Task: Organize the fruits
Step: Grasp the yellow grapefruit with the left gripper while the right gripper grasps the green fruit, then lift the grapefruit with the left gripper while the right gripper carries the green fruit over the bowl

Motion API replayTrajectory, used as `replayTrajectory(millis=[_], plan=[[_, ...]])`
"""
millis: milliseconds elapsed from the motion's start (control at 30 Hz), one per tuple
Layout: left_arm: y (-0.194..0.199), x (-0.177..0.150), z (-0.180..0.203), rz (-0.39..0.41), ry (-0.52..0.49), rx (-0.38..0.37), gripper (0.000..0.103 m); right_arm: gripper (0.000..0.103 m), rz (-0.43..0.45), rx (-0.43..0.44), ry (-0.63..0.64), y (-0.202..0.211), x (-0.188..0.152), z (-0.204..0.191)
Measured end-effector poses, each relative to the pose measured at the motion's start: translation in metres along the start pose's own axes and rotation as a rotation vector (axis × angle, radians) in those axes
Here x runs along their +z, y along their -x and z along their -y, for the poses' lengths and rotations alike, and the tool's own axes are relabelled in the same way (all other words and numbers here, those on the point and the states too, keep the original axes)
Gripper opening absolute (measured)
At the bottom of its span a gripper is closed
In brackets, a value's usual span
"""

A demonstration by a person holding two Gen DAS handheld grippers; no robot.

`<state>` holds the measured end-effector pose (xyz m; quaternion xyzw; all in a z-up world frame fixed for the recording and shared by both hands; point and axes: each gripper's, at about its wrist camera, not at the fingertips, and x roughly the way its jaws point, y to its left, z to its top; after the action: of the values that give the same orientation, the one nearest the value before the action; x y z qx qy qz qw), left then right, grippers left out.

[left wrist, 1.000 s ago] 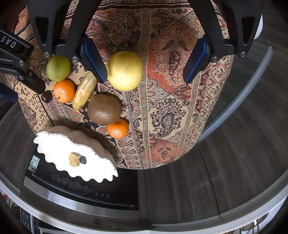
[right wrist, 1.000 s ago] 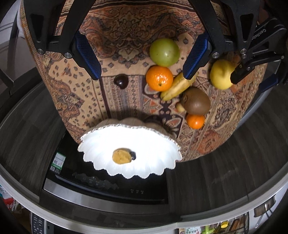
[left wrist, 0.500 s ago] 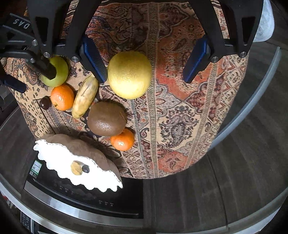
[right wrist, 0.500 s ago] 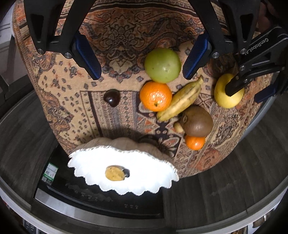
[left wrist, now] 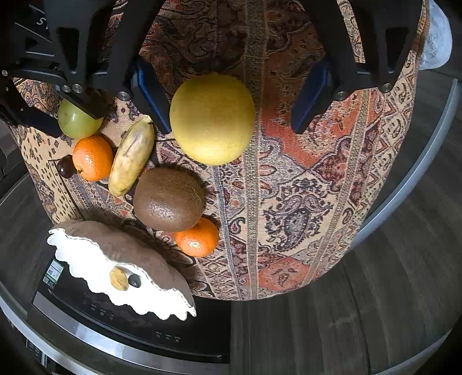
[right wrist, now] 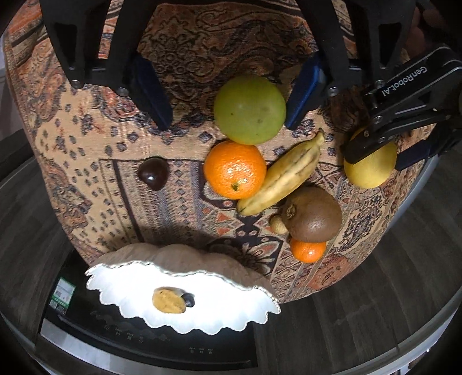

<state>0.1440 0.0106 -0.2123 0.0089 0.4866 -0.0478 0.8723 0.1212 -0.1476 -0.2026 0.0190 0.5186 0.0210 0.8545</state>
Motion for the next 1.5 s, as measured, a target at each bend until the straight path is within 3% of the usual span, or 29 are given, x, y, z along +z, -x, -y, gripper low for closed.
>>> replayTrajectory(millis=[267,600,967,1500], plan=[[-0.005,-0.003,0.008,-0.031,-0.026,-0.034,0.055,0.05,-0.03,0.031,0.022,-0.01,-0.003,-0.009],[-0.002,-0.005,0.008,-0.04,-0.026,-0.015,0.054,0.049,-0.029,0.027,0.013,-0.006,-0.003,-0.006],[0.02,-0.007,0.012,-0.01,-0.021,-0.011,0.054,0.049,0.029,0.008,0.001,0.019,-0.002,0.001],[0.052,0.026,0.042,0.023,-0.05,-0.015,0.054,0.049,0.122,-0.01,-0.048,0.061,0.023,0.028]])
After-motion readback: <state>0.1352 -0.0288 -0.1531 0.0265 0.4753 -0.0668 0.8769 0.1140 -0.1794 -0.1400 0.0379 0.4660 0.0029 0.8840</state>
